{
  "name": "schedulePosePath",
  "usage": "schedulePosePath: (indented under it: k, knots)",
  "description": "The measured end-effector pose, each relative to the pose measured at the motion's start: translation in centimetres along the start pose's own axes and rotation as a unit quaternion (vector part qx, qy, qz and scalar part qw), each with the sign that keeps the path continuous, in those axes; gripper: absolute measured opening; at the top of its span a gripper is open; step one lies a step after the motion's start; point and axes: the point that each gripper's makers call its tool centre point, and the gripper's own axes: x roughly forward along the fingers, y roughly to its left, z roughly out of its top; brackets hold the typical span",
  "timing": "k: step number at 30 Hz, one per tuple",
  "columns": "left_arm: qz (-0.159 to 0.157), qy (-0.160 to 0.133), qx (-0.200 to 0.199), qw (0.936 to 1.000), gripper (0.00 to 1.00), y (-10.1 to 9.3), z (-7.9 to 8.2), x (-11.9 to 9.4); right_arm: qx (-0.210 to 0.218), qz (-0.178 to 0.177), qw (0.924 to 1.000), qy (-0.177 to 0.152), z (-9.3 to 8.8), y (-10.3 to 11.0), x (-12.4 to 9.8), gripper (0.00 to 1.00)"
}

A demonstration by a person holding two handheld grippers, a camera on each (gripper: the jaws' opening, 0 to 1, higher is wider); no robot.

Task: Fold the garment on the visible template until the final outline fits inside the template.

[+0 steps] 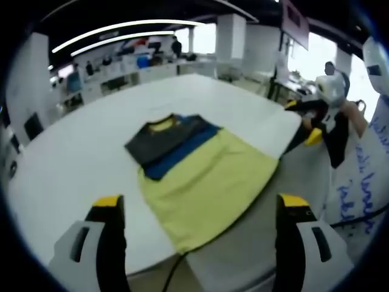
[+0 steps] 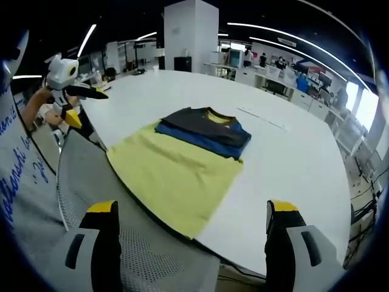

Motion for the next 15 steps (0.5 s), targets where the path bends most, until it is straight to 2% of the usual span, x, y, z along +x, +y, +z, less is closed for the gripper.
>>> schedulePosePath:
  k: [6, 15]
  knots:
    - [-0.006, 0.009, -0.005, 0.9999, 1.00, -0.13, -0.60, 0.55, 0.000, 0.001, 1.0000, 0.005, -0.31, 0.09, 0.18, 1.00]
    - [-0.007, 0.005, -0.007, 0.9999, 1.00, -0.13, -0.47, 0.56, -0.001, 0.004, 1.0000, 0.004, -0.27, 0.14, 0.40, 1.00]
